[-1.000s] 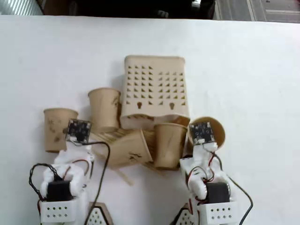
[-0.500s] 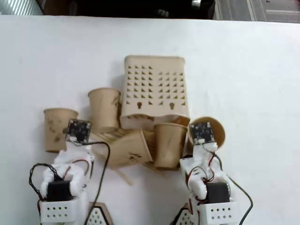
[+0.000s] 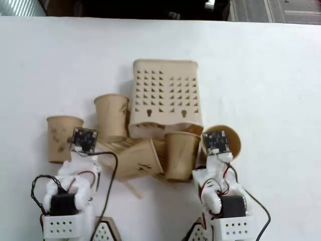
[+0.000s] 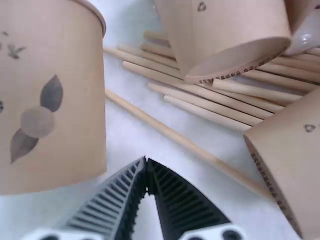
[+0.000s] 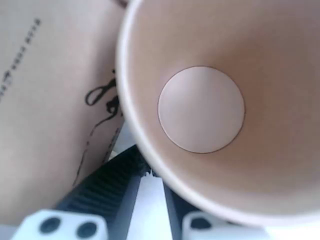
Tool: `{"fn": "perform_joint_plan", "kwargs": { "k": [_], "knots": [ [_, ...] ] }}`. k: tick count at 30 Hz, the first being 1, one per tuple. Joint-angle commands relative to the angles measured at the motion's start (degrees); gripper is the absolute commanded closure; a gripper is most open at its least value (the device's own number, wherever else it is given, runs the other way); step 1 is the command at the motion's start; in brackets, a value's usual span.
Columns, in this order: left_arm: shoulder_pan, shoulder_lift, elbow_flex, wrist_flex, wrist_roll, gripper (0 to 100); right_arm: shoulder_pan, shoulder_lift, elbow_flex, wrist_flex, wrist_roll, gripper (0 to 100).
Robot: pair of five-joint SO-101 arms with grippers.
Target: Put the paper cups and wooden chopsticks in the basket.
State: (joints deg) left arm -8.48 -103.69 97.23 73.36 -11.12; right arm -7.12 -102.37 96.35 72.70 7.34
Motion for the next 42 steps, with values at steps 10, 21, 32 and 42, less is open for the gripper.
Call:
{"fn": "perform_joint_plan", "kwargs": {
  "k": [10, 21, 32, 42],
  "knots": [
    [0.13, -0.66, -0.26, 0.35, -0.09, 98, 0.75, -0.57, 0.53, -0.04, 0.26, 97.8],
    [0.13, -0.66, -0.26, 0.35, -0.09, 98, 0.75, -0.57, 0.53, -0.04, 0.26, 97.8],
    [0.22, -0.66, -0.26, 0.35, -0.09, 98, -1.01, -0.57, 0.53, -0.04, 0.0, 97.8],
    [-1.01, -0.75, -6.24, -1.23, -0.44, 98, -4.88, -0.57, -2.29, 0.13, 0.35, 97.4]
  ]
}}
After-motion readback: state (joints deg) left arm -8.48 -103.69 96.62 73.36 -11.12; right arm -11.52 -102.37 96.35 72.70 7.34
